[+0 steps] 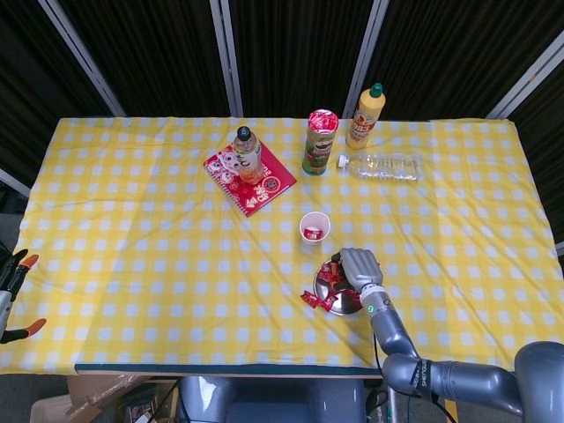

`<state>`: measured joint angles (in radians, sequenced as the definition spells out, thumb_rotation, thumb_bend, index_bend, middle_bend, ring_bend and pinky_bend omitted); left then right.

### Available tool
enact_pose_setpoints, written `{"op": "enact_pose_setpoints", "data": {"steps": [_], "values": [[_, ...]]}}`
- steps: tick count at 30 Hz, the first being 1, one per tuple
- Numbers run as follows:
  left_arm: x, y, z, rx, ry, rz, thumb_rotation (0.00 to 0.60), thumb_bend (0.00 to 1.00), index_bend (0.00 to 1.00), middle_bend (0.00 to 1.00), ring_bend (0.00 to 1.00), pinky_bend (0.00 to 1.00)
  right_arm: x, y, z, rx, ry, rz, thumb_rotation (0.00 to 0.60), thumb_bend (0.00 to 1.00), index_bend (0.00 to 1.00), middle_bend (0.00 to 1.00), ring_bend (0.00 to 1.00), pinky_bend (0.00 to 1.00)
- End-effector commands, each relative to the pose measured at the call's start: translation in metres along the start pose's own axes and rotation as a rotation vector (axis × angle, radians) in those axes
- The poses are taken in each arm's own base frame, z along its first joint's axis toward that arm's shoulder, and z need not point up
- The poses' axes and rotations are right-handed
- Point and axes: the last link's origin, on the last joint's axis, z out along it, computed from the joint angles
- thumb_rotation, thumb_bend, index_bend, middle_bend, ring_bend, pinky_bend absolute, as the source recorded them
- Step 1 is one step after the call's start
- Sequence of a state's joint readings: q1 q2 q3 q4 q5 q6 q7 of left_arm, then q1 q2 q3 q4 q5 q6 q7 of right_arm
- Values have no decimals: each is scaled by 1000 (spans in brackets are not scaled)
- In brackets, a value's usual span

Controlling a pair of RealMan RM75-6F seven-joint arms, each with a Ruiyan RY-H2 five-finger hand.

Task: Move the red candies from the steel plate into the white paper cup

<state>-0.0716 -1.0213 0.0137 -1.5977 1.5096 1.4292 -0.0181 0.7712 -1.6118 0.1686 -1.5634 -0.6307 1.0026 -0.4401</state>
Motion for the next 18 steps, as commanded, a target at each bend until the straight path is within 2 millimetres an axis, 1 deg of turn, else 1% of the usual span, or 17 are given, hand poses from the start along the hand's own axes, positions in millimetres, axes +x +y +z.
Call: {"op": "enact_pose_setpoints", "data": {"steps": [1, 6, 12, 16, 18], "values": [[0, 0, 0, -1, 0, -1, 600, 9, 0, 0, 0, 0, 11, -1, -3, 9, 28, 2, 600, 556, 710, 824, 855, 972], [1, 2, 0, -3, -1, -5, 600, 9, 0, 0, 0, 0, 35, -6, -11, 22, 78, 12, 600, 557, 710, 823, 855, 972], [1, 2, -1, -5, -2, -2, 600, 9, 0, 0, 0, 0, 57, -14, -15, 29, 113, 24, 600, 558, 710, 823, 855, 972], [0, 1, -1, -3, -5, -3, 600, 9, 0, 0, 0, 0, 70, -22, -11, 35, 131, 30, 600, 558, 710, 823, 855, 972], [-1, 0, 1, -1, -11, -5, 600, 9, 0, 0, 0, 0, 81, -34, -2, 47, 142, 43, 600, 557, 710, 823, 855, 972]]}}
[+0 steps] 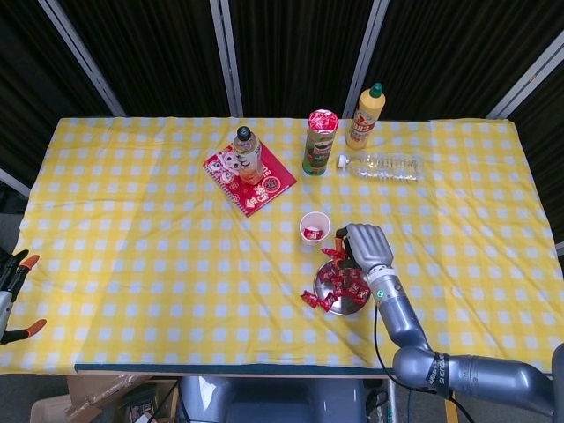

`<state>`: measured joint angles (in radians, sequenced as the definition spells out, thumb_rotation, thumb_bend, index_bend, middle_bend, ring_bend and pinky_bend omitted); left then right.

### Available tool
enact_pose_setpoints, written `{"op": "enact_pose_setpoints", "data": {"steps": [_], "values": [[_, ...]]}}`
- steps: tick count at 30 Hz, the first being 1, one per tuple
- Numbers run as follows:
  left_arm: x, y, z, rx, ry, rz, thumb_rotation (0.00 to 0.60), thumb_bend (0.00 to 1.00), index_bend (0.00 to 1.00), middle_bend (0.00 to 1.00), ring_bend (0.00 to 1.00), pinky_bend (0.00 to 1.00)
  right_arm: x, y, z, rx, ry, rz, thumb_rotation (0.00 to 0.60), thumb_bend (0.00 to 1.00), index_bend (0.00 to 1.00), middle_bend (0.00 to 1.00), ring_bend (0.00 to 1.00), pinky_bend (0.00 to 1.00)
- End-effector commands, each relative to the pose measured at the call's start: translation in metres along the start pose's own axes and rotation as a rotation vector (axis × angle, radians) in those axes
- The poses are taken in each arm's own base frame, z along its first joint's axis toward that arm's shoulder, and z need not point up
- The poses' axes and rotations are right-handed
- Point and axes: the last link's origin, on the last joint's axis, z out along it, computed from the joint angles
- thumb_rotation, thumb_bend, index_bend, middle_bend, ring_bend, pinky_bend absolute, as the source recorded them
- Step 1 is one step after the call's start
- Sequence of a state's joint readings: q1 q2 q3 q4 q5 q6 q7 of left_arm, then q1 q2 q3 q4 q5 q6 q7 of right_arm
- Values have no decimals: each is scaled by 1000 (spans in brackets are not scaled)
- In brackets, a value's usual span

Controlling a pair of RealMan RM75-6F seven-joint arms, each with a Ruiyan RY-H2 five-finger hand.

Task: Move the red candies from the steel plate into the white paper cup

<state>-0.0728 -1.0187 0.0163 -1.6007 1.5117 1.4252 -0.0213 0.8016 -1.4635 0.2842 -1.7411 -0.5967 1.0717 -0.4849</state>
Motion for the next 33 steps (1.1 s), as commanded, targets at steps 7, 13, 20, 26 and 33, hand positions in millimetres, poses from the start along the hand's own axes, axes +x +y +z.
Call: {"op": "enact_pose_setpoints", "data": {"steps": [7, 13, 20, 26, 33], "values": [[-1, 1, 2, 1, -15, -5, 600, 9, 0, 0, 0, 0, 15, -24, 26, 10, 4, 14, 600, 558, 710, 824, 855, 972], [-1, 0, 3, 7, -22, -7, 600, 9, 0, 0, 0, 0, 15, -32, 38, 17, -2, 12, 600, 558, 710, 823, 855, 972], [-1, 1, 5, 14, -37, -8, 600, 9, 0, 0, 0, 0, 8, -40, 55, 11, -27, 12, 600, 558, 710, 824, 855, 972], [-1, 2, 5, 16, -45, -11, 600, 9, 0, 0, 0, 0, 3, -40, 69, -7, -36, 21, 600, 558, 709, 823, 854, 972], [0, 2, 5, 17, -50, -15, 600, 9, 0, 0, 0, 0, 0, -37, 75, -19, -42, 30, 600, 558, 659, 823, 855, 972]]}}
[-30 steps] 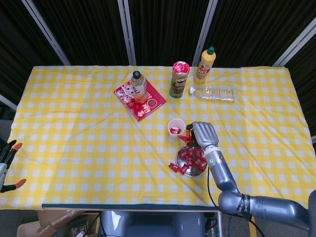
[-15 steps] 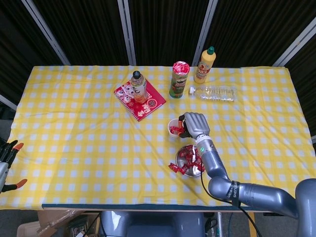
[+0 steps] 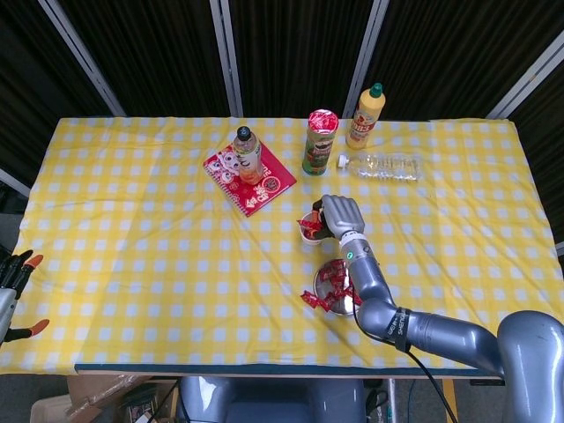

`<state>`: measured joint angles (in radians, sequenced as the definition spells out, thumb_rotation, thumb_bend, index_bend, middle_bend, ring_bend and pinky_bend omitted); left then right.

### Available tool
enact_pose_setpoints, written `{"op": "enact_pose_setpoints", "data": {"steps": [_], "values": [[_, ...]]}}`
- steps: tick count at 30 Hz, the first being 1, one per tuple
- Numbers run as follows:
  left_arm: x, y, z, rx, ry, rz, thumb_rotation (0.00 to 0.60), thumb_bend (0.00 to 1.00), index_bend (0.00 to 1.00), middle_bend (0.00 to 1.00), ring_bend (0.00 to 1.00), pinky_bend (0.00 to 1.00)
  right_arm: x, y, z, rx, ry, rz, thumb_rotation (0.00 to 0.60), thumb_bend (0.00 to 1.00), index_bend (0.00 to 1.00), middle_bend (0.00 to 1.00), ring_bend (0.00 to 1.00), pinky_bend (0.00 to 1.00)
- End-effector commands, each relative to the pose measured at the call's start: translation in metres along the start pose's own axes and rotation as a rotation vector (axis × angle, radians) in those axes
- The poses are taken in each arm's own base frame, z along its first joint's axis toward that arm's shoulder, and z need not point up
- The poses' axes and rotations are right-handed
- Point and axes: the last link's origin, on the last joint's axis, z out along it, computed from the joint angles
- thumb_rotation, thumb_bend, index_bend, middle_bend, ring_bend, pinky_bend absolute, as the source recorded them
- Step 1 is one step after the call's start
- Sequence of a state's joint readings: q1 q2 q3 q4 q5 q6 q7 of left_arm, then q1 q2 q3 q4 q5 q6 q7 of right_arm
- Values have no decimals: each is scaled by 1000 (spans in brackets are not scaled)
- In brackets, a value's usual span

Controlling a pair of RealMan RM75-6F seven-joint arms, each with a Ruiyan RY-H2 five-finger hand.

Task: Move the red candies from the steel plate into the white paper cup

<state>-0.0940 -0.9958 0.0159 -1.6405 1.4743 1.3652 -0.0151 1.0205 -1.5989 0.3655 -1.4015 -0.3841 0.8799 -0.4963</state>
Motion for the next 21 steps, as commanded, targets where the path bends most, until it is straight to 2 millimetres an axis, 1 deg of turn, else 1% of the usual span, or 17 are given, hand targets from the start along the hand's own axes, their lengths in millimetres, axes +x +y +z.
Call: {"op": "enact_pose_setpoints", "data": {"steps": [1, 8, 16, 21], "values": [[0, 0, 0, 0, 1, -1, 600, 9, 0, 0, 0, 0, -2, 1, 2, -4, -6, 6, 600, 557, 623, 823, 855, 972], [0, -1, -1, 0, 2, 1, 600, 9, 0, 0, 0, 0, -1, 2, 3, -1, -7, 21, 600, 558, 436, 824, 855, 972], [0, -1, -1, 0, 6, 3, 600, 9, 0, 0, 0, 0, 3, 6, -2, 2, -8, 30, 600, 558, 290, 823, 855, 972], [0, -1, -1, 0, 8, 5, 600, 9, 0, 0, 0, 0, 4, 8, -4, 3, -11, 31, 600, 558, 239, 824, 855, 972]]}}
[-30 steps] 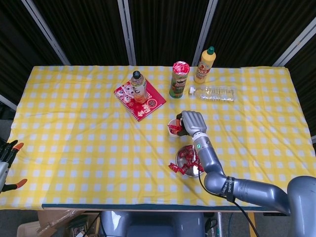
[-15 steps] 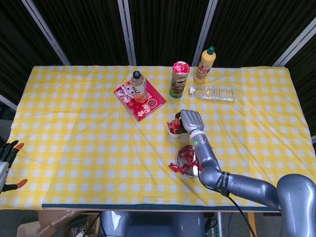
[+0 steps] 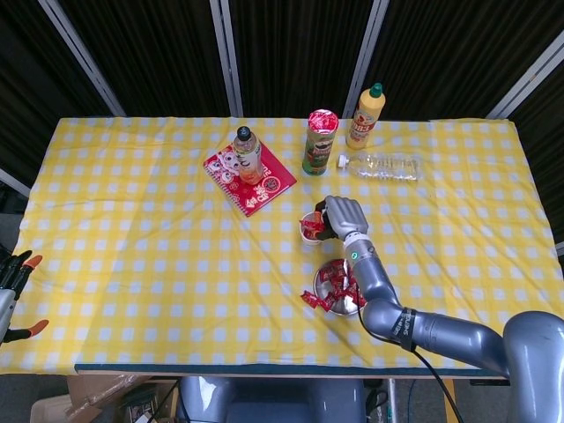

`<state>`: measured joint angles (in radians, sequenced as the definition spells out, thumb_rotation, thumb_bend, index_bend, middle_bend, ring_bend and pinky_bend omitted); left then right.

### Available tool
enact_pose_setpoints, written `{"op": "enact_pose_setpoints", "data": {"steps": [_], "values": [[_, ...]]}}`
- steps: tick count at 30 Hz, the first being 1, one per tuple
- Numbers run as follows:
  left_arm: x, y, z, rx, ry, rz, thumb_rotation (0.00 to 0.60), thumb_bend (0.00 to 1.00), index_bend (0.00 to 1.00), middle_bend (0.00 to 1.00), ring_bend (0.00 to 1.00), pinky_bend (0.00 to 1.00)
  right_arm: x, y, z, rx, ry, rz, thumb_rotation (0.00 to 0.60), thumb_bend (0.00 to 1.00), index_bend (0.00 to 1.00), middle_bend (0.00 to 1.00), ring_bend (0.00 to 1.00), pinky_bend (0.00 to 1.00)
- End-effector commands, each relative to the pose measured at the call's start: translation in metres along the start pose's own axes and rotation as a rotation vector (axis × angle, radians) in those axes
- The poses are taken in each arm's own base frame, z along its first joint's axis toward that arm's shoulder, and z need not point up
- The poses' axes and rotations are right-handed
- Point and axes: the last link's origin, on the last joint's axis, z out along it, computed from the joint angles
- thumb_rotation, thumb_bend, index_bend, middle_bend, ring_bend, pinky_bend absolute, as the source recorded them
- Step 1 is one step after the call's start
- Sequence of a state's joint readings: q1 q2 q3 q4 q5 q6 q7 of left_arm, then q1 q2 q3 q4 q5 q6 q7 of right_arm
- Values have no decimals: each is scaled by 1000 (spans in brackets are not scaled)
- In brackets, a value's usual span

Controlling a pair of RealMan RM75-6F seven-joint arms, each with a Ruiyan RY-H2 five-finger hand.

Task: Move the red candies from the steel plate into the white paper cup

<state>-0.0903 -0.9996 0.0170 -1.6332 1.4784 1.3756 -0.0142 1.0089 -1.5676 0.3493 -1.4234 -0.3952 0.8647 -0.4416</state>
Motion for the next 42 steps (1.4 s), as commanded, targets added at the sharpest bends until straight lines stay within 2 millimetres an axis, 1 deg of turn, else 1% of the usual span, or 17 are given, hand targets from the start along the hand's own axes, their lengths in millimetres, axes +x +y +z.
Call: {"op": "enact_pose_setpoints", "data": {"steps": [1, 6, 9, 15, 19, 22, 29, 34, 42], "values": [[0, 0, 0, 1, 1, 1, 600, 10, 0, 0, 0, 0, 1, 1, -1, -1, 0, 0, 600, 557, 232, 824, 854, 972], [0, 0, 0, 2, 3, 1, 600, 9, 0, 0, 0, 0, 0, 3, -1, -4, -6, -3, 600, 550, 197, 824, 855, 972], [0, 1, 0, 3, 3, -1, 600, 9, 0, 0, 0, 0, -1, 3, 0, -4, -8, -6, 600, 517, 190, 824, 854, 972], [0, 0, 0, 2, 1, -3, 600, 9, 0, 0, 0, 0, -3, 3, 1, -2, -8, -7, 600, 424, 145, 824, 854, 972], [0, 1, 0, 1, 1, -5, 600, 9, 0, 0, 0, 0, -4, 2, 2, 1, -5, -8, 600, 326, 88, 823, 854, 972], [1, 0, 0, 1, 2, -6, 600, 9, 0, 0, 0, 0, -5, 1, 2, 5, 0, -7, 600, 287, 65, 823, 854, 972], [1, 0, 0, 0, 2, -9, 600, 9, 0, 0, 0, 0, -6, -1, 3, 9, 2, -7, 600, 273, 52, 823, 854, 972], [1, -1, 0, 0, 0, -11, 600, 9, 0, 0, 0, 0, -2, -6, 0, 27, 17, -2, 600, 273, 52, 823, 855, 972], [1, 0, 0, -6, 6, -15, 600, 11, 0, 0, 0, 0, 19, -24, -22, 111, 97, 0, 600, 273, 52, 824, 854, 972]]}}
